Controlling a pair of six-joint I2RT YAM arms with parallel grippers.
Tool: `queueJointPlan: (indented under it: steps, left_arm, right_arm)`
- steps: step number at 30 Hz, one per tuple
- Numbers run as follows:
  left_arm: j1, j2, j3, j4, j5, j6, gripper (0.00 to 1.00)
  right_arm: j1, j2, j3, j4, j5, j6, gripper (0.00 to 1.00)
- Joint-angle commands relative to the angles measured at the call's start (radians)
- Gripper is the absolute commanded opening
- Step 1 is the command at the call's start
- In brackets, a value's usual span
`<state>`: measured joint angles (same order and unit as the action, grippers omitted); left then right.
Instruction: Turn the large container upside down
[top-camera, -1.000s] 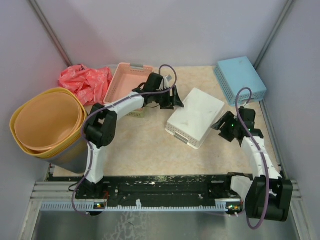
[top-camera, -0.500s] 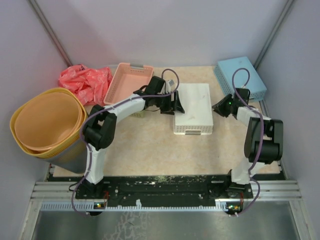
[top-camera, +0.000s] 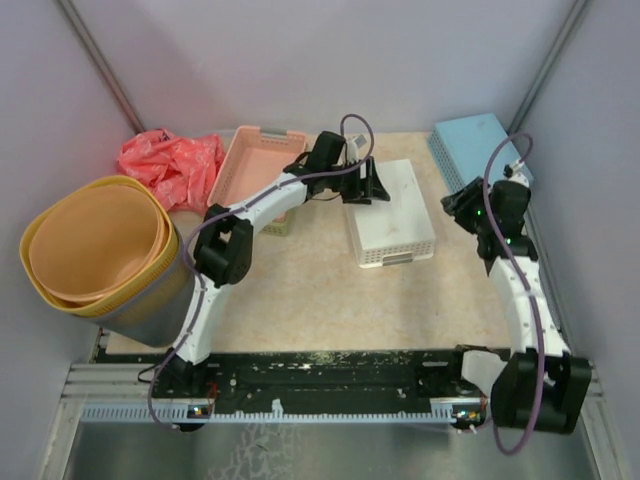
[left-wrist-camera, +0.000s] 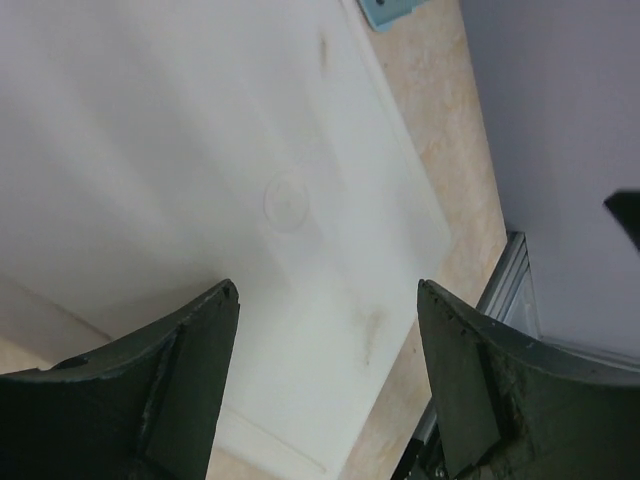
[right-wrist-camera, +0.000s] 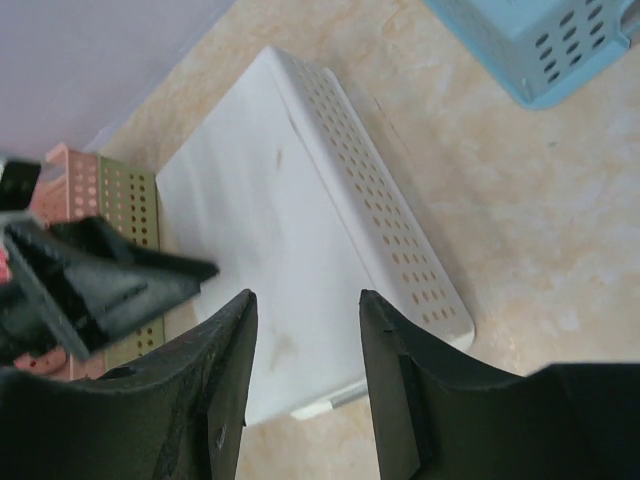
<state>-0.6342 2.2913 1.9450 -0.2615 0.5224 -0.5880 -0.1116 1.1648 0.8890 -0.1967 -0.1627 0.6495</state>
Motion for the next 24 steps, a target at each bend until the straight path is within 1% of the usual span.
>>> queueJointPlan:
  steps: [1,3,6,9,11,14,18,21,24]
  left_arm:
    - [0.014,0.101,0.204,-0.057,0.027,0.010,0.78]
    - [0.020,0.086,0.246,-0.082,0.017,0.033,0.78]
    - [0.030,-0.019,0.210,-0.106,-0.027,0.089,0.78]
    - [0.052,-0.163,0.130,-0.139,-0.111,0.145,0.79]
    - [0.076,-0.278,0.085,-0.173,-0.170,0.173,0.79]
    - [0.103,-0.410,0.032,-0.207,-0.266,0.204,0.81]
    - [0.110,-0.538,-0.039,-0.213,-0.348,0.226,0.85]
    - [0.113,-0.575,-0.072,-0.215,-0.364,0.224,0.84]
    - [0.112,-0.581,-0.091,-0.218,-0.361,0.221,0.84]
  right_arm:
    - [0.065,-0.158,-0.113,-0.118,-0.028,-0.071,0.46]
    - [0.141,-0.215,-0.134,-0.139,-0.033,-0.091,0.47]
    - [0.310,-0.256,-0.150,-0.117,-0.024,-0.111,0.47]
    - [0.497,-0.215,-0.159,-0.053,0.044,-0.138,0.48]
    - [0.587,-0.138,-0.152,0.000,0.049,-0.152,0.47]
    - [0.645,0.024,-0.107,0.043,0.043,-0.159,0.44]
    - [0.656,0.246,-0.030,0.067,0.059,-0.155,0.40]
    - [0.654,0.368,0.055,0.043,0.155,-0.139,0.38]
    - [0.629,0.444,0.137,0.032,0.274,-0.131,0.37]
